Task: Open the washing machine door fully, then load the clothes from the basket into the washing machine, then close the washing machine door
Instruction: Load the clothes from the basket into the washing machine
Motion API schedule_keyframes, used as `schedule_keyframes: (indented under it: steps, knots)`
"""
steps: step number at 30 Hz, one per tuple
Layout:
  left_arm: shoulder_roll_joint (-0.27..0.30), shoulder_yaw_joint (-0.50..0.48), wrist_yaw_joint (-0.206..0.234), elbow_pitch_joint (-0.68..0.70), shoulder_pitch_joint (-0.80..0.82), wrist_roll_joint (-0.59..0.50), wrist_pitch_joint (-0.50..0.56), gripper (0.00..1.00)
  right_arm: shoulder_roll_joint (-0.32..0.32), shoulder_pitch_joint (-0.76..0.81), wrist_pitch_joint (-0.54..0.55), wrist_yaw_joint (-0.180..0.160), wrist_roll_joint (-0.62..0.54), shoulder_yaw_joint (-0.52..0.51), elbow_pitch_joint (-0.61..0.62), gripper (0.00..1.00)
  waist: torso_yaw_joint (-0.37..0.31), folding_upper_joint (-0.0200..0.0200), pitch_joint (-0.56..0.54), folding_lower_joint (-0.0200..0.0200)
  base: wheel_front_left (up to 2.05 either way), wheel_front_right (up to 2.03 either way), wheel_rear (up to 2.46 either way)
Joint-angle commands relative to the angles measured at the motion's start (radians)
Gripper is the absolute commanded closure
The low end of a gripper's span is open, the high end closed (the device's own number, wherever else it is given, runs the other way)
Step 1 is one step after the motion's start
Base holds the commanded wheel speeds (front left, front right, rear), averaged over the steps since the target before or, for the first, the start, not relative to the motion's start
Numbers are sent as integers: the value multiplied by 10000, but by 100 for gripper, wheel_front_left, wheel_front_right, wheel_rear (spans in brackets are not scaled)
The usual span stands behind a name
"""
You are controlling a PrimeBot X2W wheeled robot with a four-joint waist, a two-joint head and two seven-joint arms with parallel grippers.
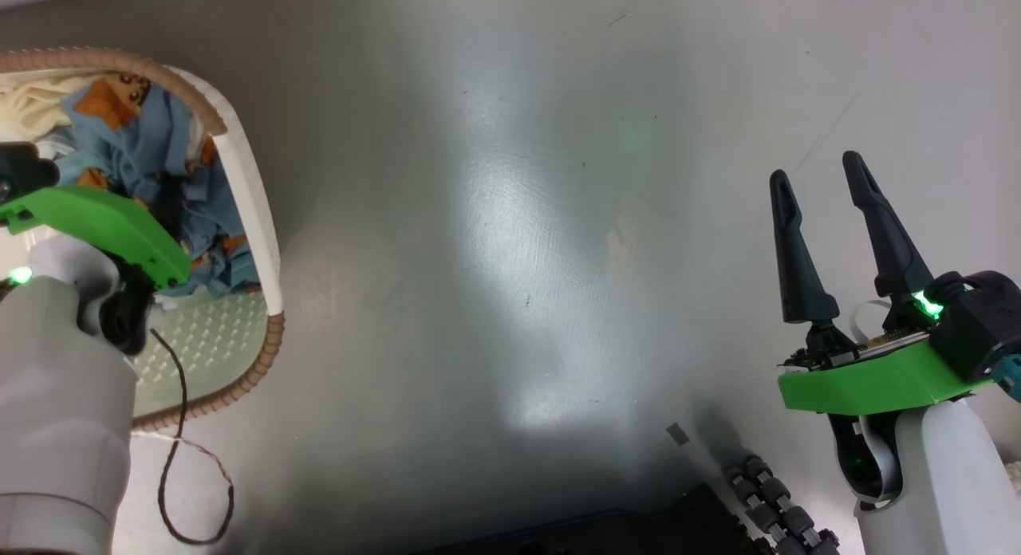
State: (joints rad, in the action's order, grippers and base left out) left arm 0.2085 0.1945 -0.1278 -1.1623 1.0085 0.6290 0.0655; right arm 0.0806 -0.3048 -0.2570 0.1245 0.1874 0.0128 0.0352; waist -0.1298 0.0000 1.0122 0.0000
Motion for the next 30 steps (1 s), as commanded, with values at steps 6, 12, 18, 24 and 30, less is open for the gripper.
schedule_keyframes:
  steps: [6, 12, 18, 24, 30]
  knots:
    - [313, -1, -28, -410, 9, 393, 634, 83, 81, 693, -48, 62, 5, 71, 334, 0, 40, 0, -43, 0, 0, 0, 0]
    - [243, 64, -28, -299, -148, 721, 204, 100, 140, 524, -48, 62, 0, 76, 440, 0, 98, 0, -160, 0, 0, 0, 0]
    - [225, 547, -28, 180, -780, 855, -694, 100, 180, 189, -48, 62, 54, 76, 383, 0, 171, 0, -520, 0, 0, 0, 0]
    - [177, 887, -28, 485, -1756, 1224, -1765, 100, 191, -11, -48, 62, 150, 213, 110, 0, 231, 0, -1286, 0, 0, 0, 0]
    - [95, 1127, -28, 716, -2464, 1559, -2804, 100, 257, -96, -48, 62, 167, 405, -132, 0, 456, 0, -2040, 0, 0, 0, 0]
